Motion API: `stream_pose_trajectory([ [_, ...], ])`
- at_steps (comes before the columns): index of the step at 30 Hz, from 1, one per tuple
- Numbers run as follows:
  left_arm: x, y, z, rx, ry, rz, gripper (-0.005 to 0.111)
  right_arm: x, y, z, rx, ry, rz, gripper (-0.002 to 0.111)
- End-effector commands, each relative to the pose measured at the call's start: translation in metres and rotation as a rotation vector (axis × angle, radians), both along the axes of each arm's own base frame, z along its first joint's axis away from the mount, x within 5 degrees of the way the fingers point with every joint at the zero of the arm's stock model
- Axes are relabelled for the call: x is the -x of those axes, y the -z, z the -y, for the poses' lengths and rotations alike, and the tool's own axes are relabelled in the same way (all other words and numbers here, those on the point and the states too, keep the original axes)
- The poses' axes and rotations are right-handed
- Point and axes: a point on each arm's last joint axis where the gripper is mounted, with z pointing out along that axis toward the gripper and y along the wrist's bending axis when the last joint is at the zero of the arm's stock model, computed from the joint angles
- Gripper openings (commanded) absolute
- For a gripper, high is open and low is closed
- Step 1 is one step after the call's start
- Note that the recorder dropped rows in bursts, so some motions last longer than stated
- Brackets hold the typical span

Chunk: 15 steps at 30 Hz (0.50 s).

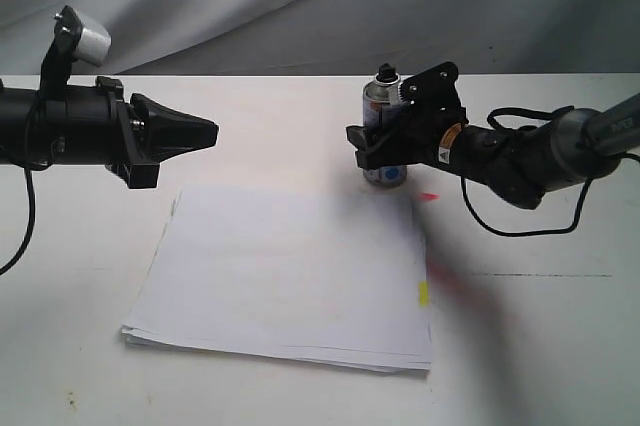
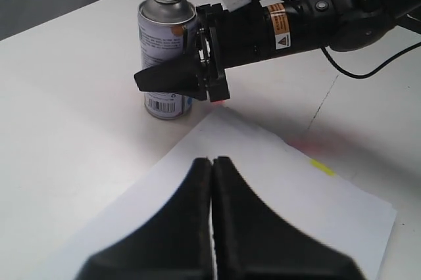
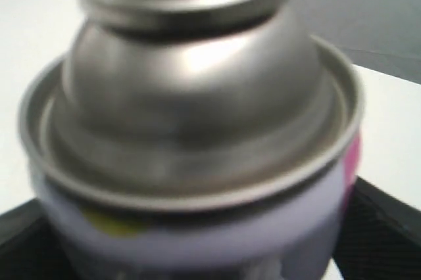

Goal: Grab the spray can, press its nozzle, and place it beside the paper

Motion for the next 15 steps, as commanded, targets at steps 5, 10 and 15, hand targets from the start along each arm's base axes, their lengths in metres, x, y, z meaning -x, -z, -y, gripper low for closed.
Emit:
stream_pose_trajectory([
  [5,0.001,-0.003,0.000,0.013,-0.006,0.012,0.000,-0.001,-0.013,-0.003,-0.013,-0.015,0.044,0.092],
  [10,0.001,-0.005,0.000,0.017,-0.006,0.015,0.000,-0.002,-0.048,-0.003,-0.031,-0.007,0.106,0.092],
  [15,0.010,-0.032,0.000,0.037,-0.017,0.093,0.000,0.005,-0.105,0.003,0.023,0.017,0.154,0.092],
])
